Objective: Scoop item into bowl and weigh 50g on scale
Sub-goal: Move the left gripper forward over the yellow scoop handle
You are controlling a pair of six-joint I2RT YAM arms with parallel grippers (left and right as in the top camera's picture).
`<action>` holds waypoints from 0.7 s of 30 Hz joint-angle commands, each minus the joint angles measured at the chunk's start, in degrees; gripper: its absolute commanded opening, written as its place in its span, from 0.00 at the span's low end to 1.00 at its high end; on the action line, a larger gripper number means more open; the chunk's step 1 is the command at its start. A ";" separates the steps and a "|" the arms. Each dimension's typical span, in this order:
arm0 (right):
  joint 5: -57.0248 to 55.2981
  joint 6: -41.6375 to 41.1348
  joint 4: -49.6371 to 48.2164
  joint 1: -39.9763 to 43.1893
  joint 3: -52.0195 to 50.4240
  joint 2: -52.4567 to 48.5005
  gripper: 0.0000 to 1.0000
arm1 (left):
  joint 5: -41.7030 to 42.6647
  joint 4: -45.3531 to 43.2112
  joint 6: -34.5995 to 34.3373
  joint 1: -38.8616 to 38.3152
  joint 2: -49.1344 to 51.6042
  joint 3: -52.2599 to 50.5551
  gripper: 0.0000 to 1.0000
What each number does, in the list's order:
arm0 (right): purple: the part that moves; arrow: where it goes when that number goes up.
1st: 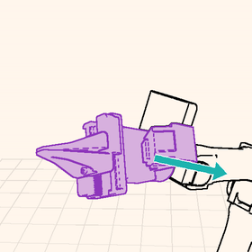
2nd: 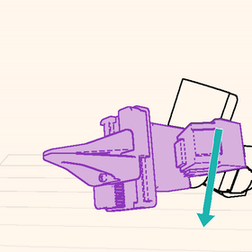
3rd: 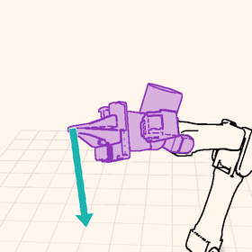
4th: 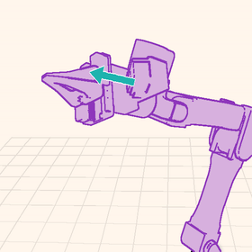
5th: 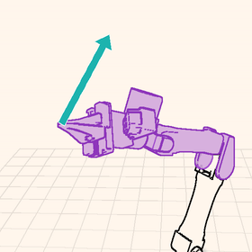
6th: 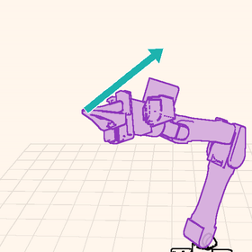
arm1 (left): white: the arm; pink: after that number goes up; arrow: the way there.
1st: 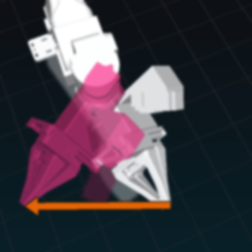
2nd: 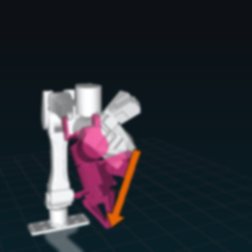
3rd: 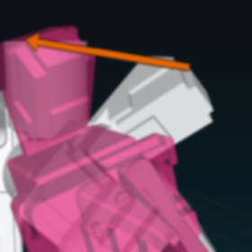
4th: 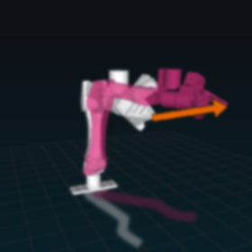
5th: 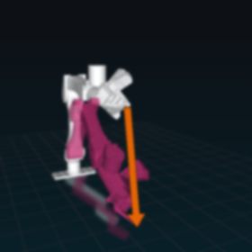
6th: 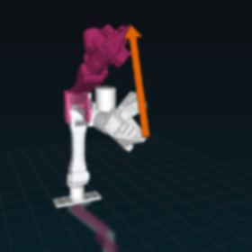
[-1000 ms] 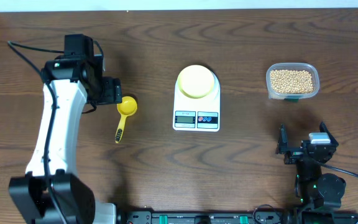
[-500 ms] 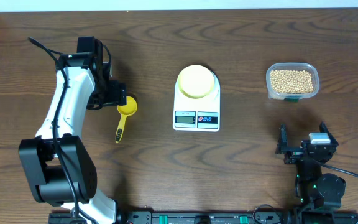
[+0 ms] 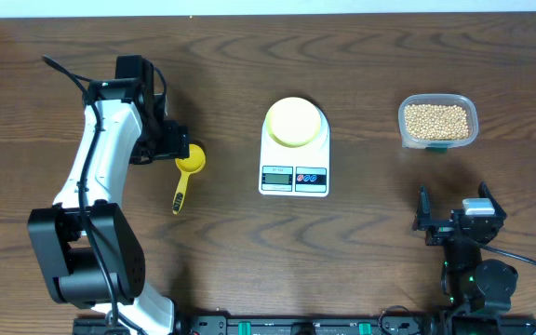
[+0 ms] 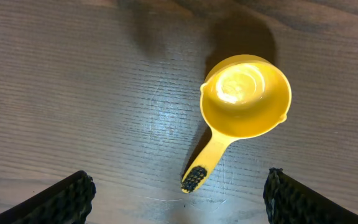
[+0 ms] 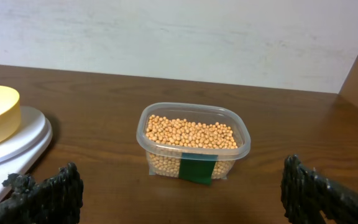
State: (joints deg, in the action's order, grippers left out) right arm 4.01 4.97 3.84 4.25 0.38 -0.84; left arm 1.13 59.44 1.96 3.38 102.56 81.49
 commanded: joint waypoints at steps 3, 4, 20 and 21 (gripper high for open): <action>-0.66 -0.63 0.26 -0.22 -0.07 0.46 0.99 | -0.31 0.17 1.01 0.26 0.37 0.61 0.89; -0.66 -0.63 0.26 -0.22 -0.07 0.46 0.99 | -0.31 0.00 1.01 0.26 0.37 0.33 0.89; -0.66 -0.63 0.26 -0.22 -0.07 0.46 0.99 | -0.31 -0.81 1.01 0.26 0.37 -0.17 0.89; -0.66 -0.63 0.26 -0.22 -0.07 0.46 0.99 | -0.31 -0.81 0.98 0.26 0.37 -0.17 0.89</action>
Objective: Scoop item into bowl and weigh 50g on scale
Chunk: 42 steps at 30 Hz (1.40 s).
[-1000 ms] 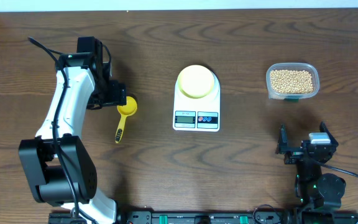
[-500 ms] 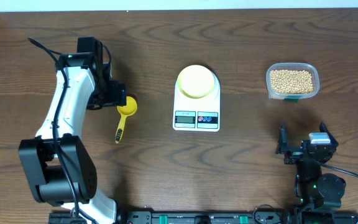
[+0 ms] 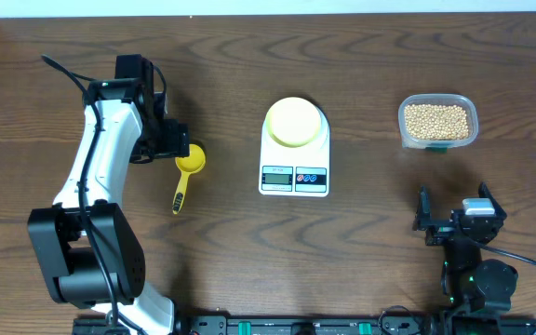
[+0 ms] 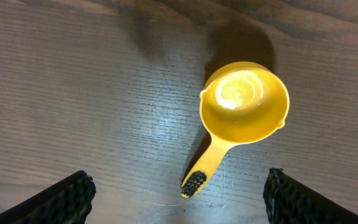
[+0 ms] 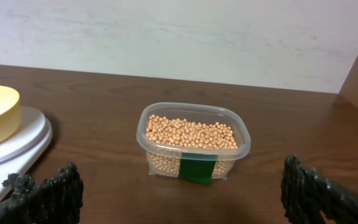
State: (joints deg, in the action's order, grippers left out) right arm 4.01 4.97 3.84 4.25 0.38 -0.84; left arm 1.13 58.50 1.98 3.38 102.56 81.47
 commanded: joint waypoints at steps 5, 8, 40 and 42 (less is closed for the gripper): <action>-0.66 -0.63 0.26 -0.22 -0.07 0.46 0.99 | -0.31 0.13 0.98 0.26 0.37 -0.15 0.89; -0.66 -0.63 0.26 -0.22 -0.07 0.46 0.99 | -0.31 0.13 0.98 0.26 0.37 -0.15 0.89; -0.66 -0.63 0.26 -0.22 -0.07 0.46 0.99 | -0.31 -1.42 0.98 0.26 0.44 -0.81 0.89; -0.66 -0.63 0.26 -0.22 -0.07 0.46 0.99 | -0.31 -2.12 0.98 0.26 0.44 -0.81 0.89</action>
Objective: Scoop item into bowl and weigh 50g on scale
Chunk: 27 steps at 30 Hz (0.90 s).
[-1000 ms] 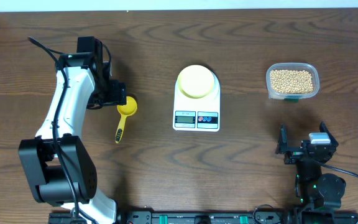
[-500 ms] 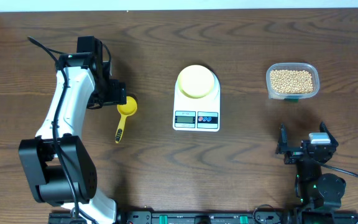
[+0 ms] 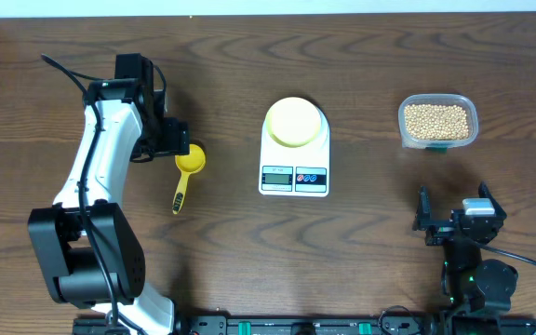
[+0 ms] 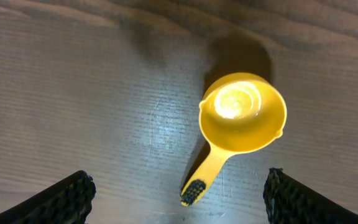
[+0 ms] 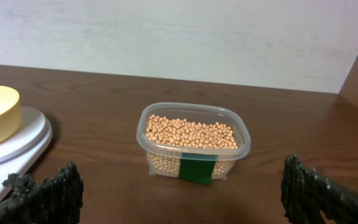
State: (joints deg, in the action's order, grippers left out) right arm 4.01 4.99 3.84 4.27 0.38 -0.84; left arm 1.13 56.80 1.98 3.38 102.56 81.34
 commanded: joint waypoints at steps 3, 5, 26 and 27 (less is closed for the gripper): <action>-0.63 -0.66 0.26 -0.24 -0.07 0.46 0.99 | -0.31 -0.90 0.98 0.26 0.44 -0.68 0.89; -0.66 -0.66 0.26 -0.24 -0.07 0.46 0.99 | -0.31 -0.81 0.98 0.26 0.44 -0.79 0.89; -0.66 -0.66 0.26 -0.24 -0.07 0.46 0.99 | -0.31 -1.01 0.98 0.26 0.44 -3.56 0.89; -0.66 -0.66 0.26 -0.24 -0.07 0.46 0.99 | -0.31 -0.98 0.98 0.26 0.44 -3.56 0.89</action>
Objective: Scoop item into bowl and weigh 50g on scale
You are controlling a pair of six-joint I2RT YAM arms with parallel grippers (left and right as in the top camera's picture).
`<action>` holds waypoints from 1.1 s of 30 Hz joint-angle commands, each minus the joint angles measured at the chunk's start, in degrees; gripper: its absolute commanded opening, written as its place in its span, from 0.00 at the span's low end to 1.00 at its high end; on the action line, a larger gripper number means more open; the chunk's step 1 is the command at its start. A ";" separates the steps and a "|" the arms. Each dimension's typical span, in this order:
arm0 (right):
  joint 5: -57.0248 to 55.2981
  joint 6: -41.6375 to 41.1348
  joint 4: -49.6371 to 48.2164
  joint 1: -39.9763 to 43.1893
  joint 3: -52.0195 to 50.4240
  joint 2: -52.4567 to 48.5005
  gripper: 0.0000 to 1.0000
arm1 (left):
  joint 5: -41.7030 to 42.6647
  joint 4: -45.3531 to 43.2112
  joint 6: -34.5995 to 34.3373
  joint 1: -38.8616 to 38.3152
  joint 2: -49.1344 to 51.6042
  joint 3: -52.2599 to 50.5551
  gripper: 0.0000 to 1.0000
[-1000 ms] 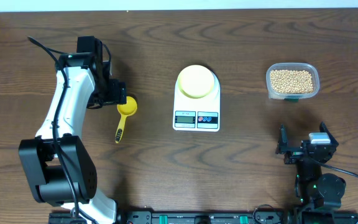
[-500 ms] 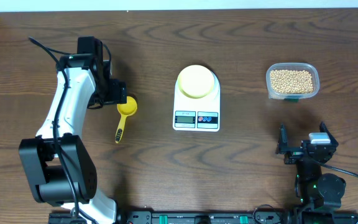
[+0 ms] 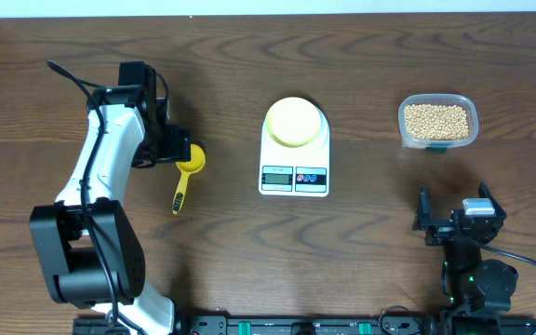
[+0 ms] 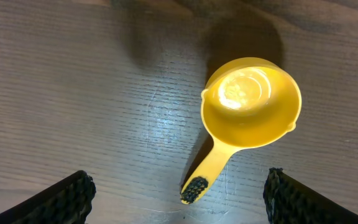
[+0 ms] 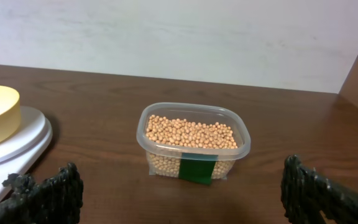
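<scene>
A yellow scoop (image 3: 186,173) lies on the table, cup toward the back, handle toward the front; the left wrist view shows its empty cup (image 4: 251,102) and handle. My left gripper (image 4: 178,198) hangs open above it, fingers wide on either side of the handle's end, touching nothing. A yellow bowl (image 3: 295,121) sits on the white scale (image 3: 294,172). A clear tub of soybeans (image 3: 437,121) stands at the right; it also shows in the right wrist view (image 5: 193,142). My right gripper (image 5: 178,193) rests open near the front right, in front of the tub.
The scale's edge and the bowl show at the left of the right wrist view. A pale wall runs behind the table's far edge. The dark wooden table (image 3: 361,251) carries nothing else.
My left gripper has shifted slightly over the scoop, so the cup now sits a bit higher and further right in its wrist view. The right arm has not moved.
Through all earlier moments my left gripper hovered open over the yellow scoop with only small shifts in position. The scoop, scale, bowl and bean tub stayed where they were, and the right gripper stayed open at rest.
</scene>
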State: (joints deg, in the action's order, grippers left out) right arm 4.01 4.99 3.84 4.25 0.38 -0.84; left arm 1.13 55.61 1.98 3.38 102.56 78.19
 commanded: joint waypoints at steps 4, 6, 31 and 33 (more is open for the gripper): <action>-0.66 -0.66 0.26 -0.22 -0.07 0.46 0.99 | -0.31 0.17 0.98 0.24 0.44 -0.57 0.89; -0.66 -0.66 0.26 -0.22 -0.07 0.46 0.99 | -0.31 0.15 0.98 0.24 0.44 -0.92 0.89; -0.63 -0.66 0.26 -0.22 -0.07 0.46 0.99 | -0.28 -0.74 0.98 0.24 0.44 -1.81 0.89; -0.66 -0.66 0.26 -0.22 -0.07 0.46 0.99 | -0.28 -1.07 0.98 0.24 0.44 -2.32 0.89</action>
State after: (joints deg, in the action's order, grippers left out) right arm 4.01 4.97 3.84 4.25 0.38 -0.84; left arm 1.13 54.87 1.98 3.38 102.56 77.12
